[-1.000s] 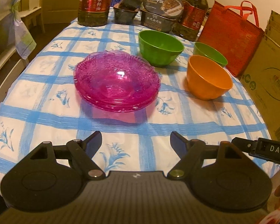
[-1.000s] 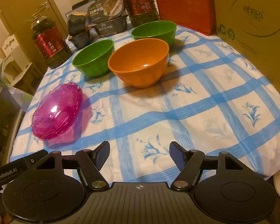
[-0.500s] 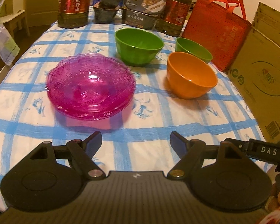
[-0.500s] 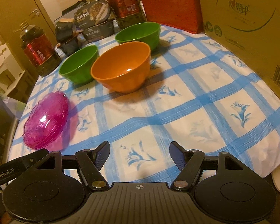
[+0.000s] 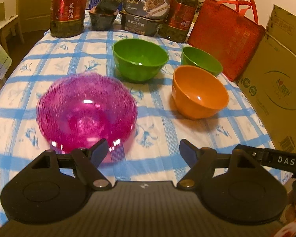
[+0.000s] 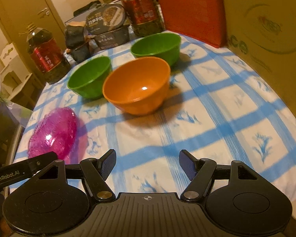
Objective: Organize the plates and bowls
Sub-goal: 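Move both tools toward the green bowl beside the orange bowl, then close the left gripper on the green bowl rim while the right gripper closes beside it, then lift the green bowl with both grippers and carry it over the orange bowl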
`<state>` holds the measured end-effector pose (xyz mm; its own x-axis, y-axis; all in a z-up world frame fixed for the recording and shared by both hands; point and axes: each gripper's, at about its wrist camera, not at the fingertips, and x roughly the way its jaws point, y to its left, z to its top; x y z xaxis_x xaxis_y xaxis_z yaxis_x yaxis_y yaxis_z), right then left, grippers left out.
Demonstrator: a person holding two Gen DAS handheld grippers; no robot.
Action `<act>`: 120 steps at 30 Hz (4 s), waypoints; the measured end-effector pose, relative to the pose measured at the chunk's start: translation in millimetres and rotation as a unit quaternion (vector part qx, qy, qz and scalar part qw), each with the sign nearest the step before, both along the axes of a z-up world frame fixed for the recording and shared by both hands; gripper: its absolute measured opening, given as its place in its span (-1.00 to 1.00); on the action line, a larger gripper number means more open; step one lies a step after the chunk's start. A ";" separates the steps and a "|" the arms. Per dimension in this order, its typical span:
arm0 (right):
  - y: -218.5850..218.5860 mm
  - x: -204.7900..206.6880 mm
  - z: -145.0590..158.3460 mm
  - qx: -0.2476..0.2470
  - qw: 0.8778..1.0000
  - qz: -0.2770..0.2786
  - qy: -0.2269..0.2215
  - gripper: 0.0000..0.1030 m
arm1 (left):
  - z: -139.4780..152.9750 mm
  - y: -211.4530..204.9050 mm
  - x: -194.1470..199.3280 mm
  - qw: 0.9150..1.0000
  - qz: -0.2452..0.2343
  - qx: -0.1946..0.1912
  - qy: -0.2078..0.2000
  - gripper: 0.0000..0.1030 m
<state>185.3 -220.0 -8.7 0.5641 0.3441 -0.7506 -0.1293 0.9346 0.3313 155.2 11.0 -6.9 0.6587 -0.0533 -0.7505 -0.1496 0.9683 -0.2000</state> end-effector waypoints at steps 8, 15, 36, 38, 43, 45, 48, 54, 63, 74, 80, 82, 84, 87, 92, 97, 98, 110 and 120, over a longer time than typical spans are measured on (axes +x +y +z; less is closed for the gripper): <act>23.7 43.1 18.7 -0.009 0.999 0.049 -0.011 0.37 | 9.3 20.8 41.3 1.000 -0.004 -0.015 0.009 0.50; 42.7 90.2 33.6 -0.013 0.996 0.085 -0.023 0.37 | 11.1 51.4 87.4 1.000 0.013 -0.022 0.018 0.47; 123.9 267.5 -0.7 -0.026 0.988 0.152 0.010 0.05 | -19.4 103.7 231.1 0.998 0.017 -0.031 0.050 0.19; 126.9 280.8 -11.2 -0.023 0.988 0.152 0.027 0.04 | -26.6 106.8 238.9 0.997 0.018 -0.037 0.061 0.11; 133.4 303.6 -31.4 -0.017 0.985 0.162 0.061 -0.07 | -40.7 113.2 253.6 0.995 0.018 -0.055 0.077 -0.17; 135.6 308.3 -37.7 -0.018 0.984 0.164 0.071 -0.15 | -45.1 115.0 258.0 0.995 0.016 -0.057 0.083 -0.26; 139.7 311.3 -45.3 -0.018 0.982 0.171 0.081 -0.26 | -50.0 117.9 261.9 0.994 0.014 -0.061 0.087 -0.37; 141.7 315.9 -55.2 -0.006 0.982 0.167 0.093 -0.48 | -54.6 119.8 265.2 0.994 0.008 -0.063 0.092 -0.60; 141.5 316.1 -60.5 -0.007 0.982 0.159 0.101 -0.76 | -52.3 112.7 269.3 0.994 -0.006 -0.051 0.099 -0.79; 139.0 304.6 -41.4 -0.004 0.983 0.154 0.099 -0.78 | -29.1 112.6 260.8 0.994 -0.012 -0.045 0.096 -0.80; 138.4 279.9 -5.5 -0.010 0.985 0.152 0.078 -0.78 | 5.2 108.9 239.3 0.995 -0.024 -0.039 0.083 -0.80; 137.1 269.1 7.4 -0.011 0.986 0.151 0.072 -0.78 | 17.8 106.4 229.8 0.996 -0.028 -0.040 0.080 -0.80; 133.6 255.1 23.0 -0.014 0.987 0.150 0.062 -0.78 | 32.2 101.3 217.4 0.996 -0.035 -0.037 0.073 -0.80; 126.6 232.8 43.4 -0.014 0.988 0.145 0.051 -0.78 | 50.4 91.0 196.9 0.996 -0.046 -0.031 0.064 -0.80; 110.1 186.0 67.6 -0.014 0.990 0.133 0.037 -0.77 | 68.8 72.1 160.0 0.996 -0.059 -0.028 0.057 -0.80; 87.9 141.3 72.0 -0.005 0.992 0.117 0.039 -0.77 | 70.5 48.5 120.0 0.995 -0.072 -0.027 0.058 -0.80; 83.0 133.9 71.4 -0.001 0.993 0.114 0.039 -0.77 | 69.8 42.2 111.3 0.995 -0.075 -0.022 0.057 -0.80; 23.3 42.3 51.7 0.009 0.996 0.081 0.039 -0.77 | 49.4 -11.7 37.0 0.993 -0.099 -0.036 0.059 -0.80; -9.4 -8.5 18.1 0.002 0.997 0.061 0.052 -0.78 | 15.0 -38.9 4.3 0.989 -0.097 -0.061 0.089 -0.80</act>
